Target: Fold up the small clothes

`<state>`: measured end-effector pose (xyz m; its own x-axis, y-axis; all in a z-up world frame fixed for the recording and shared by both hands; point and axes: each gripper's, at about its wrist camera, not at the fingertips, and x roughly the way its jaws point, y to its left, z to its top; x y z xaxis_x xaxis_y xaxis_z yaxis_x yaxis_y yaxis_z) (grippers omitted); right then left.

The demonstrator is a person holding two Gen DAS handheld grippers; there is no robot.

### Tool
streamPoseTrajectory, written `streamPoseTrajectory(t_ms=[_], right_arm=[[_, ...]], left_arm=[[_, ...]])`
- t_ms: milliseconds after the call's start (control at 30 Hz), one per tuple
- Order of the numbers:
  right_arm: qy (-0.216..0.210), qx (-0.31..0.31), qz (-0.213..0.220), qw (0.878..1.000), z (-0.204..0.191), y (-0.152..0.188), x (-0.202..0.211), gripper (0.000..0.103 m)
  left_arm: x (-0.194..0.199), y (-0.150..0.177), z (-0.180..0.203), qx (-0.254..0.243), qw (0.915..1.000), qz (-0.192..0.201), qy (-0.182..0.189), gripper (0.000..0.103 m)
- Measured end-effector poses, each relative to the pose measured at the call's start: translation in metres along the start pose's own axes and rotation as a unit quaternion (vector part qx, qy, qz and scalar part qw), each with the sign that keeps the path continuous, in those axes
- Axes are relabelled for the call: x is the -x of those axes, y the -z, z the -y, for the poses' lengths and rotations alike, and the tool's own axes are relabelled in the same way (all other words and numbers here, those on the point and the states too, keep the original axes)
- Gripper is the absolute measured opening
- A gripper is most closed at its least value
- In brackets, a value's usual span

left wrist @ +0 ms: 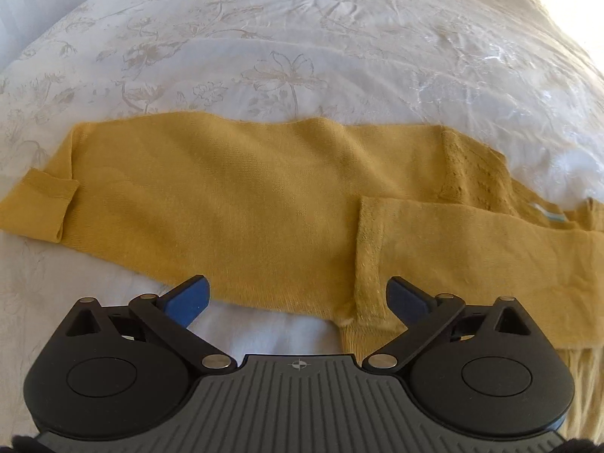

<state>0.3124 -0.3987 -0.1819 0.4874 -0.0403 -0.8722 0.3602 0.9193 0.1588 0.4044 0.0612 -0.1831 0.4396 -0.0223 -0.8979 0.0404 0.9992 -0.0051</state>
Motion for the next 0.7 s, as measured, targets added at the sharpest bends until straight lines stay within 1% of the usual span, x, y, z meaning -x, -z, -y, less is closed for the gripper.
streamPoseTrajectory(t_ms=[167, 300, 333, 400, 467, 500, 567, 600, 633, 667, 700], right_arm=[[-0.042, 0.055, -0.024, 0.997, -0.042, 0.047, 0.025, 0.092], [-0.06, 0.105, -0.043, 0.992, -0.075, 0.081, 0.03, 0.092], [-0.061, 0.115, -0.047, 0.99, -0.081, 0.089, 0.031, 0.092], [-0.045, 0.121, -0.056, 0.99, -0.084, 0.097, 0.025, 0.092], [-0.005, 0.108, -0.07, 0.992, -0.073, 0.104, 0.018, 0.092], [0.012, 0.096, -0.074, 0.993, -0.064, 0.105, 0.014, 0.092], [0.041, 0.055, -0.08, 0.994, -0.035, 0.11, 0.012, 0.093], [0.043, 0.041, -0.079, 0.995, -0.023, 0.111, 0.013, 0.096], [0.05, 0.028, -0.078, 0.995, -0.012, 0.114, 0.015, 0.097], [0.057, 0.021, -0.078, 0.995, -0.004, 0.115, 0.018, 0.097], [0.053, 0.015, -0.077, 0.996, 0.001, 0.116, 0.022, 0.097]], left_arm=[[0.024, 0.035, 0.026, -0.055, 0.9983, -0.005, 0.022, 0.101], [0.029, 0.06, 0.05, -0.104, 0.9941, -0.009, 0.031, 0.101], [0.027, 0.063, 0.053, -0.11, 0.9933, -0.013, 0.03, 0.101], [0.021, 0.07, 0.053, -0.119, 0.9925, -0.025, 0.009, 0.101], [0.009, 0.078, 0.037, -0.109, 0.9924, -0.05, -0.026, 0.103], [0.005, 0.08, 0.025, -0.095, 0.9932, -0.058, -0.033, 0.103], [0.005, 0.085, 0.002, -0.071, 0.9949, -0.059, -0.038, 0.103], [0.006, 0.087, -0.007, -0.071, 0.9944, -0.062, -0.048, 0.103], [0.007, 0.09, -0.013, -0.076, 0.9934, -0.064, -0.057, 0.103], [0.008, 0.092, -0.018, -0.078, 0.9931, -0.066, -0.058, 0.103], [0.01, 0.094, -0.024, -0.073, 0.9937, -0.068, -0.05, 0.103]])
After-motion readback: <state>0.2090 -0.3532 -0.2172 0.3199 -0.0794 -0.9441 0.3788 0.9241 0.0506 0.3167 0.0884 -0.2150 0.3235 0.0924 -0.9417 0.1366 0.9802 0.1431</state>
